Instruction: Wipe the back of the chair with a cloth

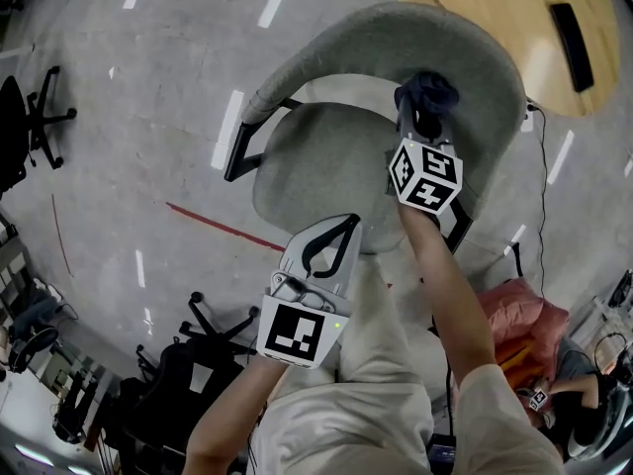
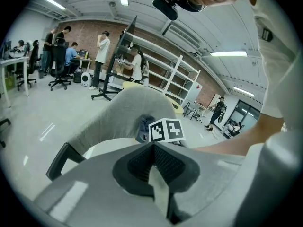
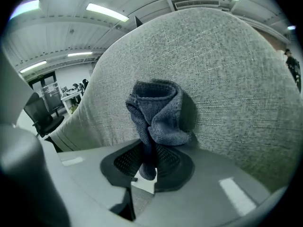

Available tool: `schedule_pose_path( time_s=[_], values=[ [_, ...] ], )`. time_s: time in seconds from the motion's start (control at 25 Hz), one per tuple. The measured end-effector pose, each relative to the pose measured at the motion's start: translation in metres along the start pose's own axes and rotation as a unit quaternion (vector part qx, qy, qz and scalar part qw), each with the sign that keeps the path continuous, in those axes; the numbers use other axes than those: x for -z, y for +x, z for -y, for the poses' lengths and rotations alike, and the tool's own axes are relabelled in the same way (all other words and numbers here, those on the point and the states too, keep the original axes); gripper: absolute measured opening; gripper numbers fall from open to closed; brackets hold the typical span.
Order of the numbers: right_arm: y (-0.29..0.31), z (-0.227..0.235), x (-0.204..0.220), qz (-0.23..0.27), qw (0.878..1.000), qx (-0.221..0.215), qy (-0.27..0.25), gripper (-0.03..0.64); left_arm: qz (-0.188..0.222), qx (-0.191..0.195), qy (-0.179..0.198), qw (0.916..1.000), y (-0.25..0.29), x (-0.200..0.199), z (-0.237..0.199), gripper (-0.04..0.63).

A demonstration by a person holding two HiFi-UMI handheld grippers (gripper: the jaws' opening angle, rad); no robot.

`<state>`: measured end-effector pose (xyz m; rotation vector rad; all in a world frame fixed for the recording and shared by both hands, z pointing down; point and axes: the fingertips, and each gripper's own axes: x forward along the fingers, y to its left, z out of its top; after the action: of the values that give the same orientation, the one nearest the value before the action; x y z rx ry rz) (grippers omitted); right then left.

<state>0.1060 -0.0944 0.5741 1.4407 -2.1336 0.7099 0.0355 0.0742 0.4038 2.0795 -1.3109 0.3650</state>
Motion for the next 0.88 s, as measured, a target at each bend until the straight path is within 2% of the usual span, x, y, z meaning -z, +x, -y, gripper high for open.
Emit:
schedule_pose_path(
  time_s=[0.64, 0.88],
  values=[
    [0.019, -0.044, -0.004, -0.009, 0.998, -0.043, -0.033, 0.077, 0.006, -0.037, -0.022, 0.999, -0.012, 0.001, -0.03, 0.001],
    [0.022, -0.056, -0.005, -0.01, 0.997, -0.057, -0.045, 0.077, 0.0, -0.061, -0.056, 0.9966, -0.01, 0.008, -0.044, 0.001]
  ],
)
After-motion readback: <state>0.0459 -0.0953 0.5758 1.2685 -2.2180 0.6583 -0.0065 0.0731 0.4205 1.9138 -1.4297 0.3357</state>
